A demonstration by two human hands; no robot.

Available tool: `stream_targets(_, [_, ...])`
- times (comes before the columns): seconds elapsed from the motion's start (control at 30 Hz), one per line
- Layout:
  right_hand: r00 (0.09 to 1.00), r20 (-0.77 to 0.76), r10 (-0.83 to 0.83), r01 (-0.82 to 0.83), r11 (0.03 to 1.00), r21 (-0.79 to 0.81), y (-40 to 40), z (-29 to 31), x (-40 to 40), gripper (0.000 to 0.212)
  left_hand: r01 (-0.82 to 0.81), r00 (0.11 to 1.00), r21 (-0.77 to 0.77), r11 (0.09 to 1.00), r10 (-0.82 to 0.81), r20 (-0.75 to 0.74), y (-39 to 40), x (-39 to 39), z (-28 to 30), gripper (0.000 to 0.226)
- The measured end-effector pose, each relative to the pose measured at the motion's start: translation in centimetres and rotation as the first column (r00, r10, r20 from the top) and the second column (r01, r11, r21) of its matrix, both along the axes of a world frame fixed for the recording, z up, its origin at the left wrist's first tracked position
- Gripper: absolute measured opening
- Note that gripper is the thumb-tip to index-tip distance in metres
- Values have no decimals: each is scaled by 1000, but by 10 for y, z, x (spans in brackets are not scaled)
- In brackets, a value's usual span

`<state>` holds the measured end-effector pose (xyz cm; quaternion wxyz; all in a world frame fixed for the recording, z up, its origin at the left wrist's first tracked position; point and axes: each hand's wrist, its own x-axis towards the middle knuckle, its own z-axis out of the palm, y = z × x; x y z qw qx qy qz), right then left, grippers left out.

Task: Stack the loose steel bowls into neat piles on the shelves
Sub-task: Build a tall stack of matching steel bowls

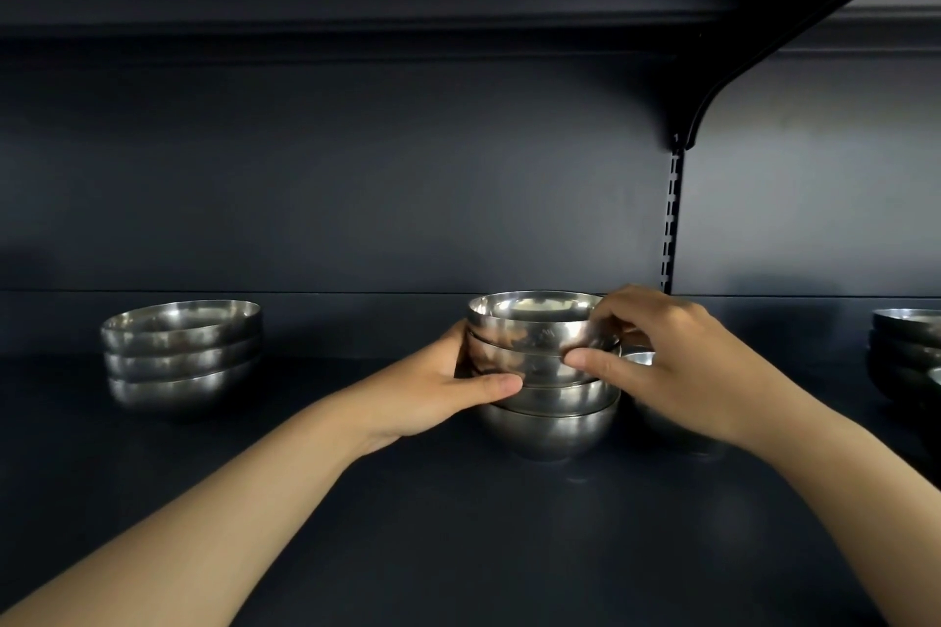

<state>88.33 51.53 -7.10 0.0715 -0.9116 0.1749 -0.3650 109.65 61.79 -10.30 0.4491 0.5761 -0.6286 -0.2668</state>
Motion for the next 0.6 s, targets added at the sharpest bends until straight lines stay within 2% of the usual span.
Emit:
stream_targets(0.13, [1000, 5, 4, -4, 1000, 10, 0, 0, 0, 50, 9, 1000, 18, 1000, -10, 10, 0, 1, -1, 52])
stream_targets(0.3, [1000, 17, 16, -16, 1000, 11, 1, -1, 0, 50, 2, 1000, 43, 999, -3, 27, 1, 2, -2, 40])
stream_targets(0.6, [997, 73, 3, -7, 999, 48, 5, -3, 3, 52, -16, 1000, 40, 999, 15, 14, 3, -4, -1, 49])
